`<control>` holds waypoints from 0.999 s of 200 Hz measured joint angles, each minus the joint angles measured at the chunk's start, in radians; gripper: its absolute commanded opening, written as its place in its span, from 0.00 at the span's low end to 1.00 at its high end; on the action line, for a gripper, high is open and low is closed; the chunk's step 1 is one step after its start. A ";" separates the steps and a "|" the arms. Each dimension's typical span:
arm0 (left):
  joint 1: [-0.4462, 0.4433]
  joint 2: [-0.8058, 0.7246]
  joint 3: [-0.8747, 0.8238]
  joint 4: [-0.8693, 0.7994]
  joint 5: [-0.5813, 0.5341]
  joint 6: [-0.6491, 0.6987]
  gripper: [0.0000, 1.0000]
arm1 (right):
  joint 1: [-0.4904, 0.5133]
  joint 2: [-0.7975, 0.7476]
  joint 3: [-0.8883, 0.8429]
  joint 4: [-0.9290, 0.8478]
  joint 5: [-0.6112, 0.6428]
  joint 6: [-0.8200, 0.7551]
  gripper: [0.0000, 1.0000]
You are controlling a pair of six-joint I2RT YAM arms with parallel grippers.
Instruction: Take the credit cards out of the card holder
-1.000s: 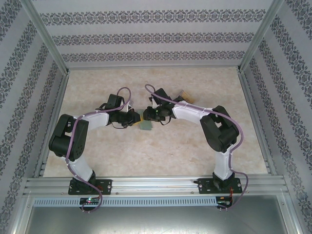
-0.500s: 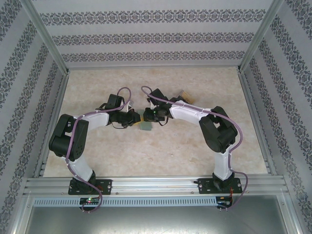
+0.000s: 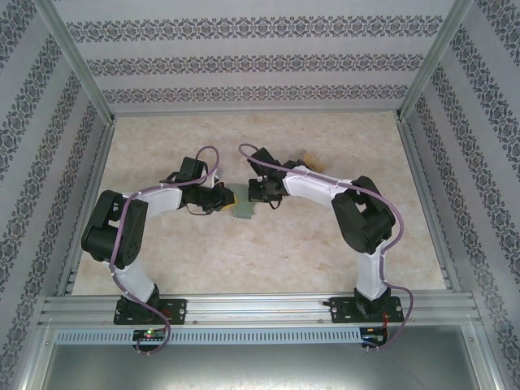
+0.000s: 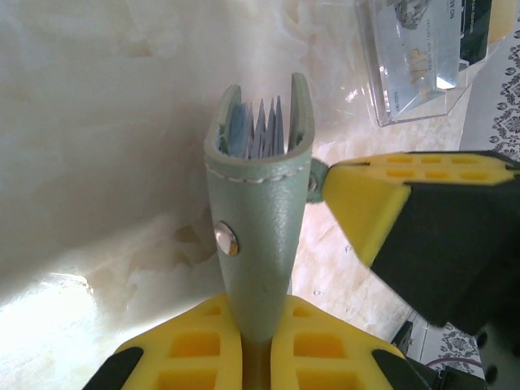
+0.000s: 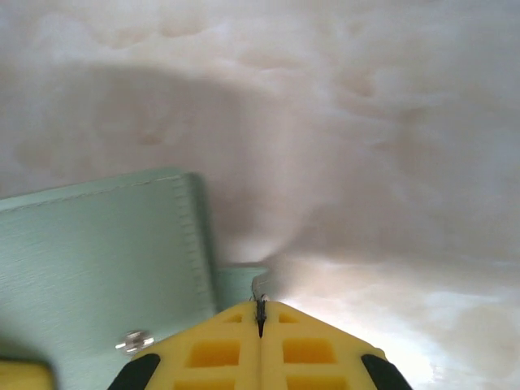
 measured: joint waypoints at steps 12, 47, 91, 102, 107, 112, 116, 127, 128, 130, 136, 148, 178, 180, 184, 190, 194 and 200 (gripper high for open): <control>0.000 0.000 0.000 0.000 0.000 0.000 0.00 | -0.008 0.000 0.000 -0.013 0.018 0.005 0.00; 0.000 0.000 0.002 -0.005 -0.002 0.000 0.07 | -0.019 0.000 -0.024 -0.008 0.009 0.000 0.32; 0.000 -0.001 0.032 -0.071 -0.077 0.035 0.55 | -0.022 0.000 -0.024 0.023 -0.067 0.000 0.35; 0.000 -0.008 0.034 -0.093 -0.116 0.039 0.63 | -0.022 0.000 -0.024 0.028 -0.082 0.000 0.35; 0.000 -0.013 0.035 -0.105 -0.136 0.043 0.67 | -0.021 0.000 -0.024 0.030 -0.088 0.000 0.34; 0.000 -0.020 0.035 -0.116 -0.156 0.048 0.70 | -0.021 0.002 -0.023 0.031 -0.093 0.000 0.34; 0.000 -0.027 0.035 -0.125 -0.171 0.049 0.73 | -0.021 0.002 -0.022 0.031 -0.097 0.000 0.33; 0.000 -0.051 0.036 -0.144 -0.220 0.051 0.79 | -0.021 0.010 -0.016 0.031 -0.106 0.000 0.32; 0.000 -0.053 0.036 -0.146 -0.222 0.051 0.80 | -0.021 0.011 -0.015 0.031 -0.106 0.000 0.32; 0.000 -0.058 0.037 -0.151 -0.231 0.053 0.81 | -0.021 0.012 -0.014 0.031 -0.107 -0.001 0.32; 0.000 -0.073 0.039 -0.163 -0.261 0.053 0.85 | -0.021 0.018 -0.009 0.031 -0.109 -0.002 0.31; 0.000 -0.102 0.042 -0.178 -0.322 0.056 0.92 | -0.021 0.032 0.002 0.031 -0.114 -0.003 0.29; 0.007 -0.177 0.043 -0.217 -0.474 0.059 0.99 | -0.021 0.056 0.025 0.029 -0.125 -0.012 0.23; 0.008 -0.180 0.043 -0.218 -0.480 0.059 0.99 | -0.021 0.057 0.026 0.029 -0.126 -0.014 0.22; 0.011 -0.189 0.043 -0.225 -0.502 0.059 0.99 | -0.021 0.058 0.028 0.029 -0.126 -0.015 0.20; 0.016 -0.199 0.043 -0.234 -0.523 0.059 0.99 | -0.021 0.058 0.031 0.029 -0.126 -0.021 0.17; 0.022 -0.206 0.043 -0.239 -0.536 0.059 0.99 | -0.021 0.058 0.032 0.027 -0.126 -0.022 0.15; 0.031 -0.213 0.043 -0.246 -0.555 0.059 0.99 | -0.021 0.058 0.035 0.025 -0.126 -0.028 0.11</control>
